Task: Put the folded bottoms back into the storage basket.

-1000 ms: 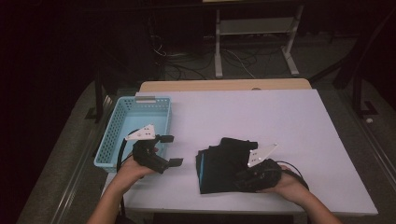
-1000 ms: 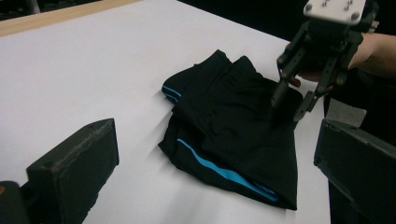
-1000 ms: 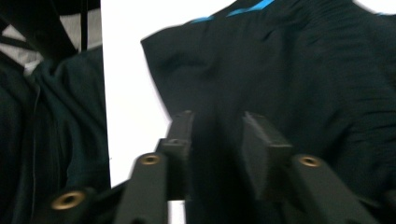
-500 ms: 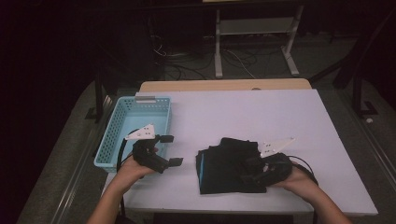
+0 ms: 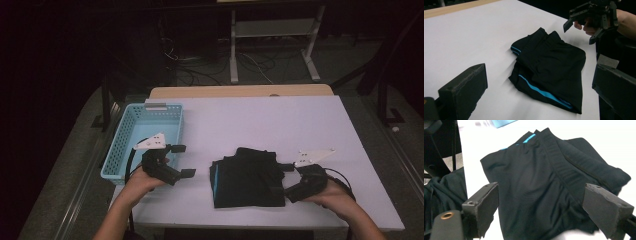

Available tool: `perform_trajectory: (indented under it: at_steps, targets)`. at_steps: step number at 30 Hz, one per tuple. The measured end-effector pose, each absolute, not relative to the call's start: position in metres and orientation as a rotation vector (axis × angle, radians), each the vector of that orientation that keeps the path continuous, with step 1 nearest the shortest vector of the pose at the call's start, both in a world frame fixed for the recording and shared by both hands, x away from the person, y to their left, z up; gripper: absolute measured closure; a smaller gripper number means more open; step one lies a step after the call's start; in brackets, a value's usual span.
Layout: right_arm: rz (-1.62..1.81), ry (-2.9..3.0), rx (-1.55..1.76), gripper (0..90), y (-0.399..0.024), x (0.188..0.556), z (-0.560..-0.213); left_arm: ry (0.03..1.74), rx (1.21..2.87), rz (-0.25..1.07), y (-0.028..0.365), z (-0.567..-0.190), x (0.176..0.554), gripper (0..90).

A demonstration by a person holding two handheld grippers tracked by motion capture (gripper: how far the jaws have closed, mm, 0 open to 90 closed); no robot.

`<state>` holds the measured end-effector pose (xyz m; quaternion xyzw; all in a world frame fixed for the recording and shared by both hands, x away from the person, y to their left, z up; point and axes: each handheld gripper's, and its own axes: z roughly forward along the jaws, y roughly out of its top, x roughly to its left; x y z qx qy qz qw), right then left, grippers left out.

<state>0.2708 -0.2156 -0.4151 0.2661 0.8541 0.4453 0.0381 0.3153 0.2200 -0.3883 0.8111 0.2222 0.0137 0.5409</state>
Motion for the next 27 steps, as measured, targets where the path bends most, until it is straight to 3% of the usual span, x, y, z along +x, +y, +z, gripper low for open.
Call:
perform_trajectory:
  at_steps: [10,27]
  targets:
    - [1.341,2.583,0.872,1.4,-0.235,0.265,-0.423,0.53,1.927,0.033,0.22,-0.388,0.315,0.0]
    - [1.342,2.572,0.9,0.0,-0.252,0.262,-0.436,0.544,1.939,0.077,0.217,-0.384,0.312,0.0]
